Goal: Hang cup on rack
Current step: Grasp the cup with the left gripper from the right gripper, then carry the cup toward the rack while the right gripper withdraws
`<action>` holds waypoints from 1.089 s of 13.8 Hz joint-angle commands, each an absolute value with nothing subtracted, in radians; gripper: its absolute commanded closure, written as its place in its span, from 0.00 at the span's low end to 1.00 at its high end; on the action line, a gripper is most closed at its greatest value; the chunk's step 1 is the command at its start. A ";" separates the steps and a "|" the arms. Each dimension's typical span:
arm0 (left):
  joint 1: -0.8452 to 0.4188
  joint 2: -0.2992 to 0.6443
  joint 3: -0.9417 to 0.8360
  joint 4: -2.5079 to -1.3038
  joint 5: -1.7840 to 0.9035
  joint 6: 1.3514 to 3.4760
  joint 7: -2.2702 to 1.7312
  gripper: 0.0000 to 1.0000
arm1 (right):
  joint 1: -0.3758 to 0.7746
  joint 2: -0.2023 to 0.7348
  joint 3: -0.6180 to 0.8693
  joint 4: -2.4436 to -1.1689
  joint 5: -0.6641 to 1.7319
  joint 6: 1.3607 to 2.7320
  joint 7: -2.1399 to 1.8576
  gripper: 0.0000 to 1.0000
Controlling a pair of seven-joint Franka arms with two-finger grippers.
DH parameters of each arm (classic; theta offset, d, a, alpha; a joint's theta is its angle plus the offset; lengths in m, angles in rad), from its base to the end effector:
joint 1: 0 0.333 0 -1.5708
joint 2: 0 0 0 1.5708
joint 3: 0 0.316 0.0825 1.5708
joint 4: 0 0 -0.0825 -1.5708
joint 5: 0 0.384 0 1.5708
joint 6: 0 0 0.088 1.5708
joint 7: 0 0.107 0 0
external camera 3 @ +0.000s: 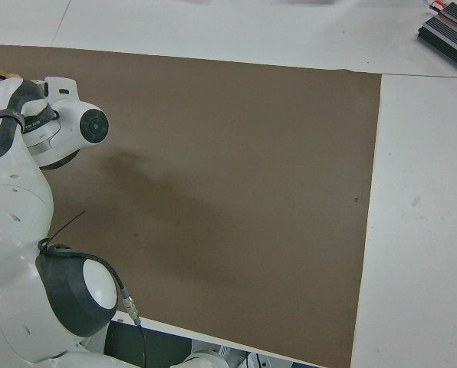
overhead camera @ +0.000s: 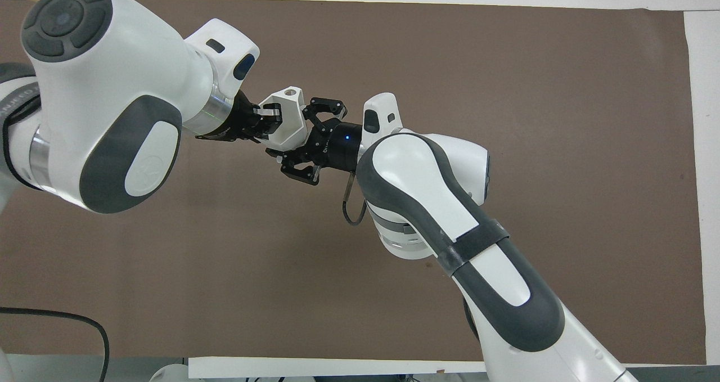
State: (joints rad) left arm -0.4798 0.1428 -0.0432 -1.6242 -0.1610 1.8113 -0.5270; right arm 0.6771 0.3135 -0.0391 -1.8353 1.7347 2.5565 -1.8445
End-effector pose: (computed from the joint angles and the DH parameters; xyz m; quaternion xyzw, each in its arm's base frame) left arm 0.5245 -0.3160 0.5383 0.9962 0.0197 -0.0217 0.0817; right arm 0.5348 0.3814 0.3905 -0.7132 -0.4295 -0.4151 0.3668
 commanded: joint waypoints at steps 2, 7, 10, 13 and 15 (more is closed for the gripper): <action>-0.471 0.127 -0.029 -1.638 -0.163 1.824 -0.538 1.00 | 0.667 0.304 -0.043 -1.847 1.759 2.559 -1.844 0.31; -0.439 0.129 -0.025 -1.626 -0.155 1.836 -0.590 1.00 | 0.643 0.249 -0.044 -1.887 1.759 2.508 -1.842 0.00; -0.396 0.120 -0.025 -1.629 -0.153 1.858 -0.610 1.00 | 0.573 0.161 -0.044 -2.003 1.755 2.400 -1.868 0.00; -0.318 0.034 -0.026 -1.748 -0.147 2.016 -0.612 1.00 | 0.407 0.097 -0.049 -2.118 1.699 2.207 -1.974 0.00; -0.301 -0.067 -0.026 -1.964 -0.147 2.261 -0.611 1.00 | 0.258 0.097 -0.049 -2.108 1.452 2.101 -1.976 0.00</action>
